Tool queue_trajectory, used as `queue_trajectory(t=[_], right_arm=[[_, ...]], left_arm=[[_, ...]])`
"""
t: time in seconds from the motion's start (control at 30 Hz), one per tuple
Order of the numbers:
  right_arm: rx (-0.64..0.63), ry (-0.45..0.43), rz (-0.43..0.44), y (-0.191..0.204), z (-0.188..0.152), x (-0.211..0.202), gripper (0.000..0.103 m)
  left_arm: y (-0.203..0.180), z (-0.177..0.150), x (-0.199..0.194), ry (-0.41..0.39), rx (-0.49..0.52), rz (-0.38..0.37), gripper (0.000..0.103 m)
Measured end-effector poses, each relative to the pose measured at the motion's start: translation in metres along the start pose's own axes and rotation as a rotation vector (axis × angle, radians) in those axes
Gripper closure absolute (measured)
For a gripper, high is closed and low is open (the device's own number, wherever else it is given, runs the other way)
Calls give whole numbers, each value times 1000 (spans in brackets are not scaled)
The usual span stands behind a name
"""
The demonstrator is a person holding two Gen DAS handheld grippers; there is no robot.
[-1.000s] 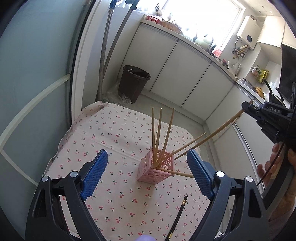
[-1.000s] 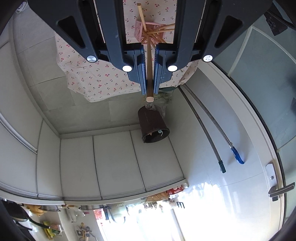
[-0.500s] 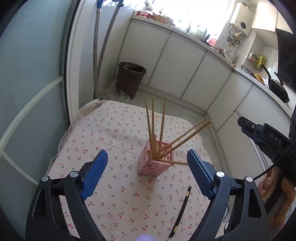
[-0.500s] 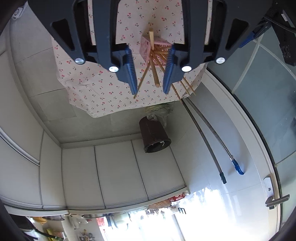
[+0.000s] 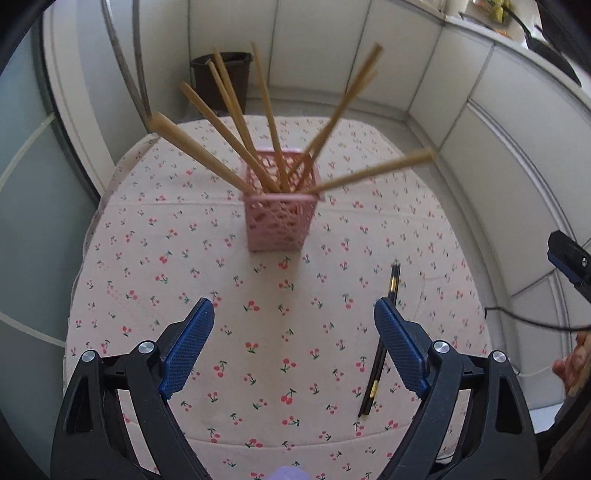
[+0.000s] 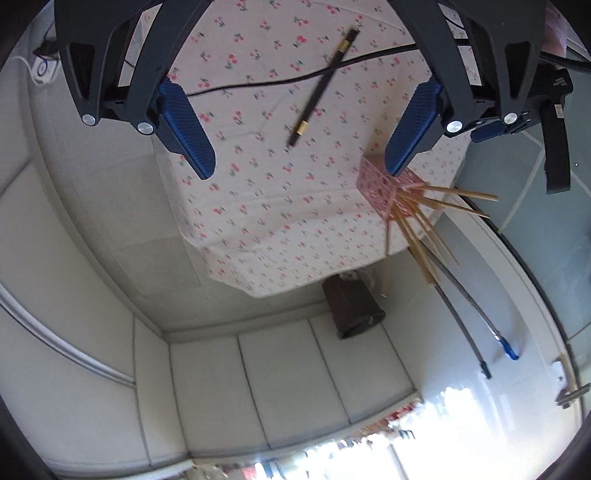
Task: Organize utensils
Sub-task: 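Move both open tools back over the black chopsticks on the cloth, then lower the left tool and grasp one black chopstick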
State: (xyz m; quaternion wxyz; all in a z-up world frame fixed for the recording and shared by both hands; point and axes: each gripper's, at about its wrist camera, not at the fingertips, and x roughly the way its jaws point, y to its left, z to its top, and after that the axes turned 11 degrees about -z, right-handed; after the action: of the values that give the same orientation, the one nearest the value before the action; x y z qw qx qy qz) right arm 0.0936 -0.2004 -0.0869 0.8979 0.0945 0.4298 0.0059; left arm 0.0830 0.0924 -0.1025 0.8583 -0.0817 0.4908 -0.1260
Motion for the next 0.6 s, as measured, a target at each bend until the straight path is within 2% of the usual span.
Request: queue_trajectory(t=[0.1,0.23,0.33,0.43,0.6], right_arm=[[70,66,-24,-22,-2,11,13],[126,106,-17,-39,-6,12,13],[156,101,-8,-47,-6,9,13],[185,109,14,-55,-4,8,13],[227,124,39,-69,-1,6,13]], left_arm=[[-23,-14,37,111,61,2,18],[-52,-24,72,168,168,63,18],[-70,-25,94,195,212,84,18],[-88,-18,108,186,245,91,19],[-126,5,123,168,409,186,23]])
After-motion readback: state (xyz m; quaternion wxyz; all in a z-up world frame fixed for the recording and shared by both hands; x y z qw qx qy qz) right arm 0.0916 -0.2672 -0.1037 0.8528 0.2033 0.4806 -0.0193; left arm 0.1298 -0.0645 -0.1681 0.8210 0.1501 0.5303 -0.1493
